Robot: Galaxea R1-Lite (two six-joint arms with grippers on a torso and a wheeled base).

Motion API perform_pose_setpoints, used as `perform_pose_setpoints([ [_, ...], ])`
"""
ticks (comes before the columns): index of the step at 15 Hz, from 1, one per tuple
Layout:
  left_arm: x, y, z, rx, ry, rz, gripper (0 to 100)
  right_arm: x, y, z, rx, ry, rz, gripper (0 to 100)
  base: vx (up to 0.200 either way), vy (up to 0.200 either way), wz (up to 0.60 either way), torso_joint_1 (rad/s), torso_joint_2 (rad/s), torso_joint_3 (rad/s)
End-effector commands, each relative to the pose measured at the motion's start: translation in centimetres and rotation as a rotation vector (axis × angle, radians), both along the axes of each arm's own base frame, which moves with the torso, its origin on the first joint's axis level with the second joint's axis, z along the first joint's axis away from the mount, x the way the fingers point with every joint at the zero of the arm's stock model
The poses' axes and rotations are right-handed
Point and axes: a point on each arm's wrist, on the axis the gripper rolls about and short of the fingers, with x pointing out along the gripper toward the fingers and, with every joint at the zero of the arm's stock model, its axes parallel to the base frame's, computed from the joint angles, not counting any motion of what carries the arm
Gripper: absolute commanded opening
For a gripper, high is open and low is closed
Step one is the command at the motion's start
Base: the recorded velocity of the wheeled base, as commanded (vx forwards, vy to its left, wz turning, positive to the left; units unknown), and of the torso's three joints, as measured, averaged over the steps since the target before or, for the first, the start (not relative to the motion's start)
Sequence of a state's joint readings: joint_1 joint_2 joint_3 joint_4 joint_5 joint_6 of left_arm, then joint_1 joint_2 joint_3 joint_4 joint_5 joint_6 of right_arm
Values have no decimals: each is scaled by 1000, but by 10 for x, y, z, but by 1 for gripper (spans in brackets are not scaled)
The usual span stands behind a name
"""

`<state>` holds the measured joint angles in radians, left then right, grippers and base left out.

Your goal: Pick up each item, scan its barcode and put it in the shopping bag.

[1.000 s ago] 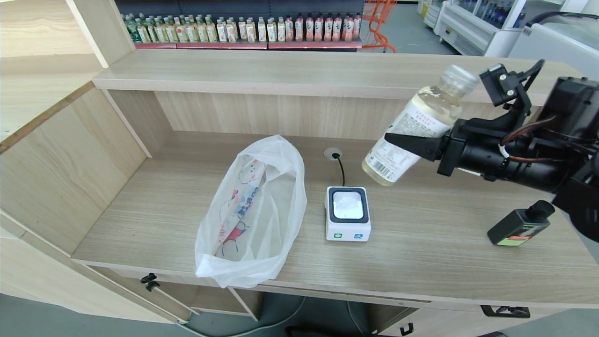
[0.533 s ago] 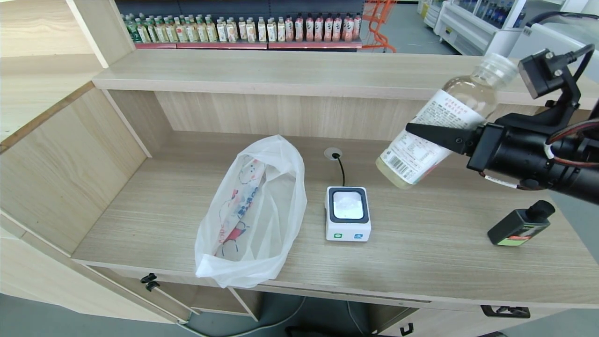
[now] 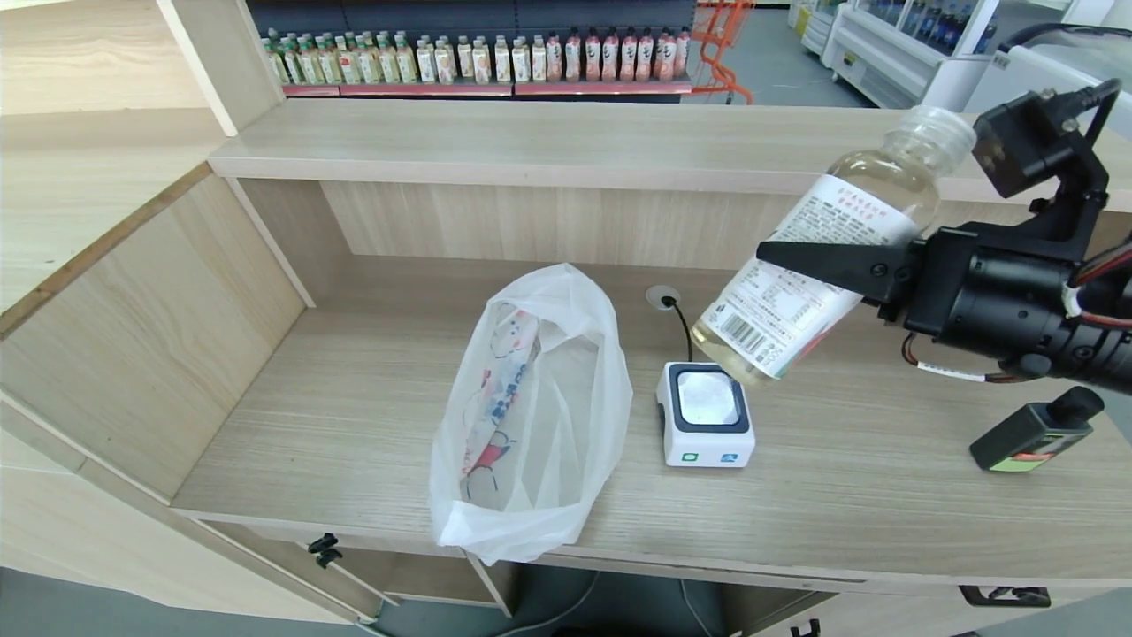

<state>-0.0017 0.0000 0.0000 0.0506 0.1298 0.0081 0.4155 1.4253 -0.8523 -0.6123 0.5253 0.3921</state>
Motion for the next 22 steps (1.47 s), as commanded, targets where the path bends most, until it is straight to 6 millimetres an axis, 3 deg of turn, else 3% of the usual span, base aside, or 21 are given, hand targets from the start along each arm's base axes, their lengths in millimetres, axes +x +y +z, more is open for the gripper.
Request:
perform_pose_setpoints([
  [1,0,0,0,1,0,1,100,10,7,-5,-11,19,6,0,0,200,0,2,2,2],
  [3,0,0,0,3,2,1,100,17,10,-7,-14,27,-1,0,0,0,0,0,0,0],
  [8,0,0,0,3,0,1,100,69,33,-58,-112,162,-322,0,0,0,0,0,0,0],
  [11,0,0,0,3,2,1,100,85,48,-61,-110,158,-302,0,0,0,0,0,0,0],
  [14,0,0,0,3,0,1,100,104,75,-77,-173,121,-260,0,0,0,0,0,0,0],
  [16,0,0,0,3,2,1,100,105,88,-85,-191,121,-230,0,0,0,0,0,0,0],
  [22,0,0,0,3,2,1,100,127,107,-133,-361,56,-184,0,0,0,0,0,0,0],
])
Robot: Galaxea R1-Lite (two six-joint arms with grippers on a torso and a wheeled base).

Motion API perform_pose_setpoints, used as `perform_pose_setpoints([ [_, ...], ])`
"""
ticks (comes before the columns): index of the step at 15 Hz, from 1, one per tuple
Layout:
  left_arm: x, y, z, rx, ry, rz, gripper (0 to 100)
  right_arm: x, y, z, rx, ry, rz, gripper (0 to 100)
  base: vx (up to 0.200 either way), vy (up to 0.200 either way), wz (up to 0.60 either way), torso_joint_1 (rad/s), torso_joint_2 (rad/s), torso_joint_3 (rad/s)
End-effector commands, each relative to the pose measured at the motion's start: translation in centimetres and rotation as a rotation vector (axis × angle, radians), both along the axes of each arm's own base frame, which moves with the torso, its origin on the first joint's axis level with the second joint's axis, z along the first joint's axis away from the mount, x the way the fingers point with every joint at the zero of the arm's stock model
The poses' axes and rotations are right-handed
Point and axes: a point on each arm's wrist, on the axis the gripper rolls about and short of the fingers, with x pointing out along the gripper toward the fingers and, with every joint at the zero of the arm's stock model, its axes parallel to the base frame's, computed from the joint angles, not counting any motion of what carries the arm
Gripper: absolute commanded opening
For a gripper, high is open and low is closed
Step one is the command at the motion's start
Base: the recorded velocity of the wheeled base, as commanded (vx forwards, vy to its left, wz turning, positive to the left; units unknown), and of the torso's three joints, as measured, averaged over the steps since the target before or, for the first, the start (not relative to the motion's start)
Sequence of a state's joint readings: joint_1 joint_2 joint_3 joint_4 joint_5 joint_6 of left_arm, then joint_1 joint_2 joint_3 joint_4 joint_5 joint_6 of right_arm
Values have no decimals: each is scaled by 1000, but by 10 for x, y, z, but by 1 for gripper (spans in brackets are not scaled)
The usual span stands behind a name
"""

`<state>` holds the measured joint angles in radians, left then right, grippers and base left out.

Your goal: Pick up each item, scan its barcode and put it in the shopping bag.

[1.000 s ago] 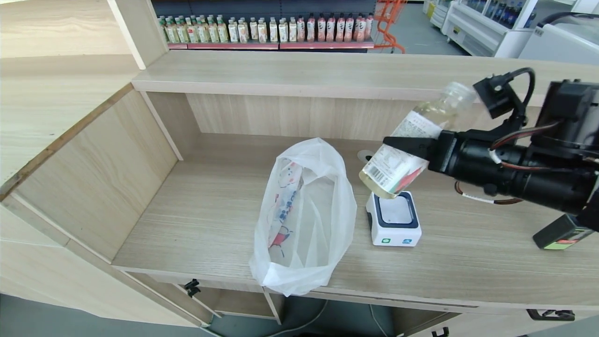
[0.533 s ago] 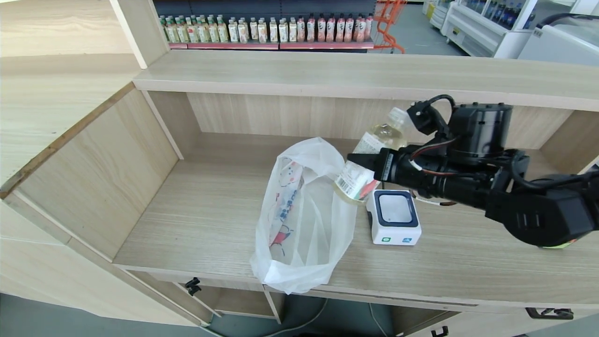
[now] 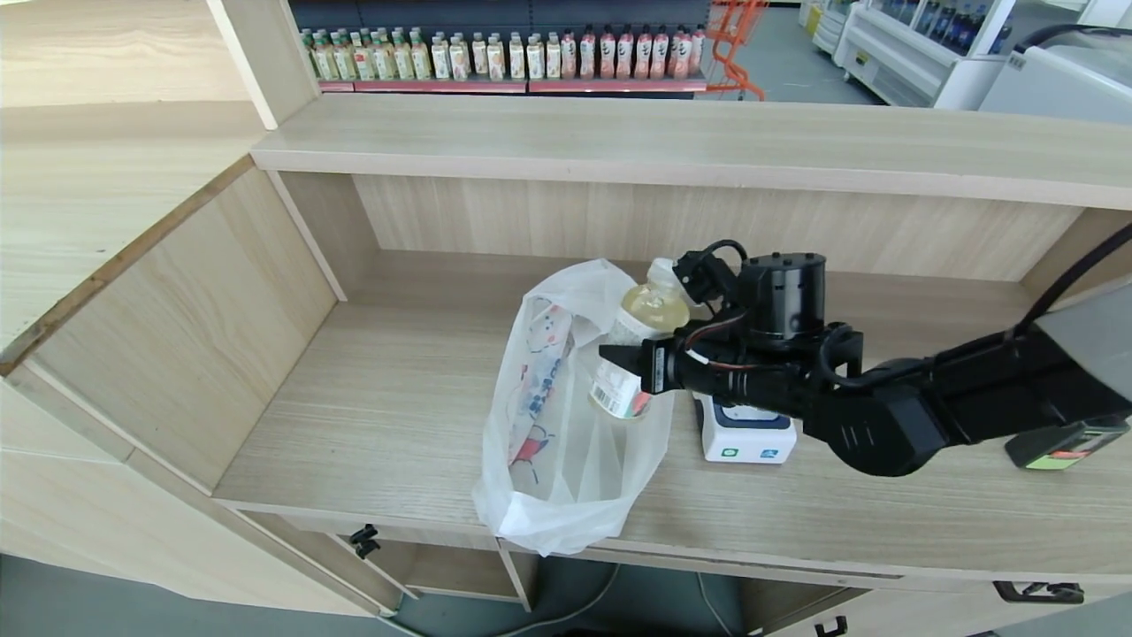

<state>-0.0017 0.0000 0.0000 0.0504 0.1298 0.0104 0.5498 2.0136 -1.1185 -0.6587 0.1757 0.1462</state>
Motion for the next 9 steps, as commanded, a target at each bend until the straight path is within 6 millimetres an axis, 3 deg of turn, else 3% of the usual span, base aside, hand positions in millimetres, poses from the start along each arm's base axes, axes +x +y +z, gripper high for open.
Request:
perform_pose_setpoints([
  [1,0,0,0,0,2,1,100,18,11,-28,-64,-17,15,0,0,0,0,0,0,0],
  [8,0,0,0,0,2,1,100,51,35,-36,-249,-302,84,0,0,0,0,0,0,0],
  [9,0,0,0,0,0,1,100,52,36,-37,-247,-324,82,100,0,0,0,0,0,0],
])
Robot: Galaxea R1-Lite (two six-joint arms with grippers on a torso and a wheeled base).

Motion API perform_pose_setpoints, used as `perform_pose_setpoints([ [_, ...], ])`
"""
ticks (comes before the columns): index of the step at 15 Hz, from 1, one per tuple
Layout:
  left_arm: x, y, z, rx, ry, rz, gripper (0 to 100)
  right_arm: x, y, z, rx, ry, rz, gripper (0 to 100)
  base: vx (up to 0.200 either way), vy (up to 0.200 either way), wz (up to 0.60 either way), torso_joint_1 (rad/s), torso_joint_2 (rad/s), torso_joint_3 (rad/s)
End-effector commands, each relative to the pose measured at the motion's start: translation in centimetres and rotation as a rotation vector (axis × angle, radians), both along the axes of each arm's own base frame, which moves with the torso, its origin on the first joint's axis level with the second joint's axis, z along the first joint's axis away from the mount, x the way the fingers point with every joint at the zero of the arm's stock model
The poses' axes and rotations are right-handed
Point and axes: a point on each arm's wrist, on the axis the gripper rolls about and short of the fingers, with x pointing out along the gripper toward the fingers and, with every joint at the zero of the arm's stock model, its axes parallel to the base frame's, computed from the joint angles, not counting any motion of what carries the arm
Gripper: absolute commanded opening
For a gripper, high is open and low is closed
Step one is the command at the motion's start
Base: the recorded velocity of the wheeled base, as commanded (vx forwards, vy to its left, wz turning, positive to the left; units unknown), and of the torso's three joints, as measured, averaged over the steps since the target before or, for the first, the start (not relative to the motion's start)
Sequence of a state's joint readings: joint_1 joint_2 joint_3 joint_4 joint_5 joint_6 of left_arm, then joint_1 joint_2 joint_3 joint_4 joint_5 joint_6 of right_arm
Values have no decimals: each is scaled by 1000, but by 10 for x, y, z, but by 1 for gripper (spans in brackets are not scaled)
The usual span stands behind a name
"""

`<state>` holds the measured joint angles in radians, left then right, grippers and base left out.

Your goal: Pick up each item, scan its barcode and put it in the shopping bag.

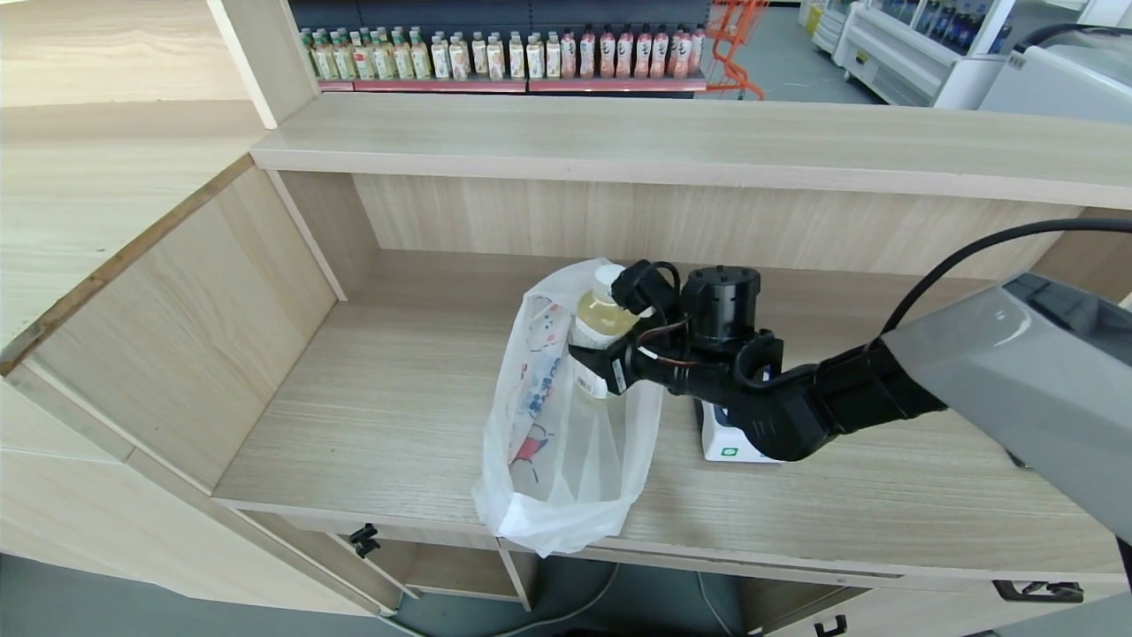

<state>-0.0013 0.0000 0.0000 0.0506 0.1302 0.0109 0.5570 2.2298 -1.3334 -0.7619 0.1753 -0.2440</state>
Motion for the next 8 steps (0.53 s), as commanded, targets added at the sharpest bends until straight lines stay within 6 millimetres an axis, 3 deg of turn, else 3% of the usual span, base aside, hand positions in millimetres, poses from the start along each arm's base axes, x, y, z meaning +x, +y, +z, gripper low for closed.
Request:
perform_pose_setpoints([
  [1,0,0,0,0,0,0,100,5,3,-16,-21,17,1,100,0,0,0,0,0,0],
  [3,0,0,0,0,2,0,100,2,-1,-12,-9,28,-6,100,0,0,0,0,0,0],
  [6,0,0,0,0,0,0,100,-11,-22,31,203,171,-30,100,0,0,0,0,0,0],
  [8,0,0,0,0,0,0,100,-36,-62,79,336,312,-45,100,0,0,0,0,0,0],
])
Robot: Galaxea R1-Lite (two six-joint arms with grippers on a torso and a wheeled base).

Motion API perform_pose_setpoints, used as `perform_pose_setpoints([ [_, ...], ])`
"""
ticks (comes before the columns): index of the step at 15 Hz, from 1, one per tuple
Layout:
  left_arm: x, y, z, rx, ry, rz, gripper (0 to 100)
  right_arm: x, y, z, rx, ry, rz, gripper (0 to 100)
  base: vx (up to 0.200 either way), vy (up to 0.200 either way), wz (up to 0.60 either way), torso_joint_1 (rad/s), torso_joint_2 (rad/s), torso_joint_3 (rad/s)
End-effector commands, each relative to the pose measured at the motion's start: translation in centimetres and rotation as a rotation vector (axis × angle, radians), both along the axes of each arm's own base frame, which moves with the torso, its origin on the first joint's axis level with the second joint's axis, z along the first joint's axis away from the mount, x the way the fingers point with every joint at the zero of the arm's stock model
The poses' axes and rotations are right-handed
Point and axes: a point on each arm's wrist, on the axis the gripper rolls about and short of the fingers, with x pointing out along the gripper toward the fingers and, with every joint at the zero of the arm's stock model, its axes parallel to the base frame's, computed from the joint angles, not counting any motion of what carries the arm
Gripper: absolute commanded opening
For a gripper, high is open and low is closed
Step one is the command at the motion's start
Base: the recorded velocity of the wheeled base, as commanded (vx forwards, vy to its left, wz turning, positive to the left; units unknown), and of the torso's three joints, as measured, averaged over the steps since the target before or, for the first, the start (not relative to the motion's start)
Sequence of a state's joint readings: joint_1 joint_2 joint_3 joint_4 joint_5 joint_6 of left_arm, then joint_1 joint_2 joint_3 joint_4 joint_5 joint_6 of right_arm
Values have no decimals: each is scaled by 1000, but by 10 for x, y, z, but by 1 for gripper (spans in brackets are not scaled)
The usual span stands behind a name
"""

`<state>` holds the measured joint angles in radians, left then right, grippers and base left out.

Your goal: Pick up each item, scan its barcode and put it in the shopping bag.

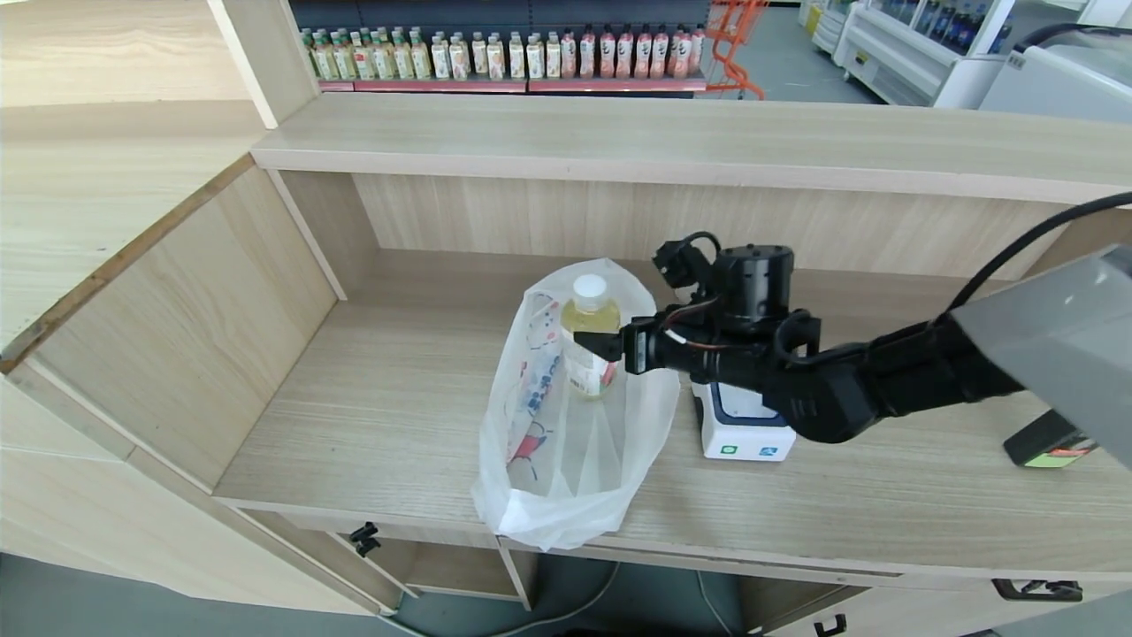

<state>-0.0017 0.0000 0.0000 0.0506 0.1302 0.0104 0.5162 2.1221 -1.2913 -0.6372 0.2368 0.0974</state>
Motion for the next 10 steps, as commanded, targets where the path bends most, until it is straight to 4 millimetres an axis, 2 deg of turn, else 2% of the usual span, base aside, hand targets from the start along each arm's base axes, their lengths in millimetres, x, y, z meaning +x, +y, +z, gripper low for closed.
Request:
perform_pose_setpoints([
  [1,0,0,0,0,2,0,100,-39,-53,70,146,50,-19,100,0,0,0,0,0,0],
  [2,0,0,0,0,2,0,100,-58,-70,85,200,86,18,100,0,0,0,0,0,0],
  [4,0,0,0,0,2,0,100,-84,-99,111,282,106,-22,100,0,0,0,0,0,0],
  [5,0,0,0,0,2,0,100,-99,-115,114,296,116,-77,100,0,0,0,0,0,0],
  [7,0,0,0,0,2,0,100,-122,-134,109,293,125,-125,100,0,0,0,0,0,0],
  [8,0,0,0,0,2,0,100,-122,-134,109,293,125,-125,100,0,0,0,0,0,0],
  [9,0,0,0,0,2,0,100,-130,-148,101,288,140,-170,100,0,0,0,0,0,0],
  [10,0,0,0,0,2,0,100,-130,-150,98,284,148,-179,100,0,0,0,0,0,0],
])
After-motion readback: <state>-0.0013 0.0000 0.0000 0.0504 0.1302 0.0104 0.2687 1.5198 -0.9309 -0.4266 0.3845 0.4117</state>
